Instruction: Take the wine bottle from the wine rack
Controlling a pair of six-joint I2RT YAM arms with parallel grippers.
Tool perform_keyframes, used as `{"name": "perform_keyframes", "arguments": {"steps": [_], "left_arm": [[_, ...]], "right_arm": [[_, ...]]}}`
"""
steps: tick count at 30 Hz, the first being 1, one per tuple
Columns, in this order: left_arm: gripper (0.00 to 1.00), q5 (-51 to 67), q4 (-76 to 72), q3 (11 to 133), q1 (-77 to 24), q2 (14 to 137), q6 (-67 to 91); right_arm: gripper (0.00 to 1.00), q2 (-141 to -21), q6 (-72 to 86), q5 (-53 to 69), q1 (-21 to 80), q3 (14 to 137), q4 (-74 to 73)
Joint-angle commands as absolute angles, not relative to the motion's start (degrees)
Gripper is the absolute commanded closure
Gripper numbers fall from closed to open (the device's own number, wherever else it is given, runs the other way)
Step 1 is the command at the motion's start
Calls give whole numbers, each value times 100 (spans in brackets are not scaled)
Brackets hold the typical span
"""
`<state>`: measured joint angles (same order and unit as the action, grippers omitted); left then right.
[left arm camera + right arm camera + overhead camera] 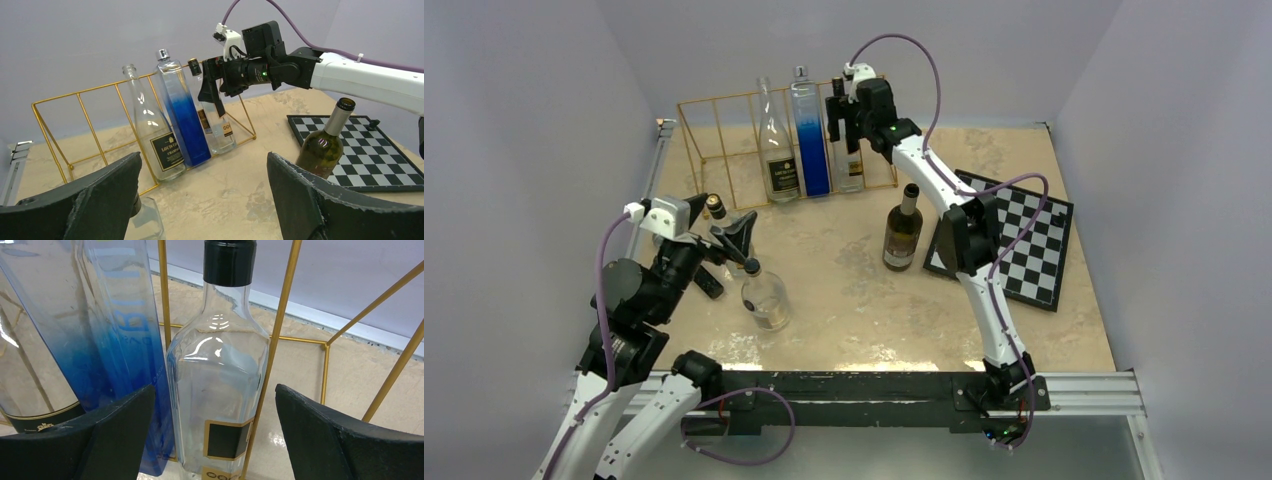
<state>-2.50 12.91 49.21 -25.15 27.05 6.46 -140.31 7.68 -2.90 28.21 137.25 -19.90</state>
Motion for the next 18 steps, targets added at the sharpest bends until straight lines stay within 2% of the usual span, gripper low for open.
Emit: {"name": "perform_keyframes", "arguments": {"steps": [1, 7, 11, 15, 18], "left_arm": [[2, -243, 1038, 4896, -2487, 2733, 662], [2, -196, 1010, 4877, -2492, 2815, 684], [2, -195, 1003, 4870, -2485, 2804, 686], [2, -329, 1013, 4849, -2488, 2820, 653], [2, -414, 1021, 4840, -2490, 2811, 625]], "right_arm": [[7, -13567, 1054, -165, 2827, 13404, -1559], [5, -13169, 566, -18, 2822, 13810, -1635], [3, -12445, 258, 212, 2791, 13587, -1477], [2, -11436, 138, 135, 2793, 12961, -1627], [3, -10372, 254, 157, 2795, 11843, -1781]]}}
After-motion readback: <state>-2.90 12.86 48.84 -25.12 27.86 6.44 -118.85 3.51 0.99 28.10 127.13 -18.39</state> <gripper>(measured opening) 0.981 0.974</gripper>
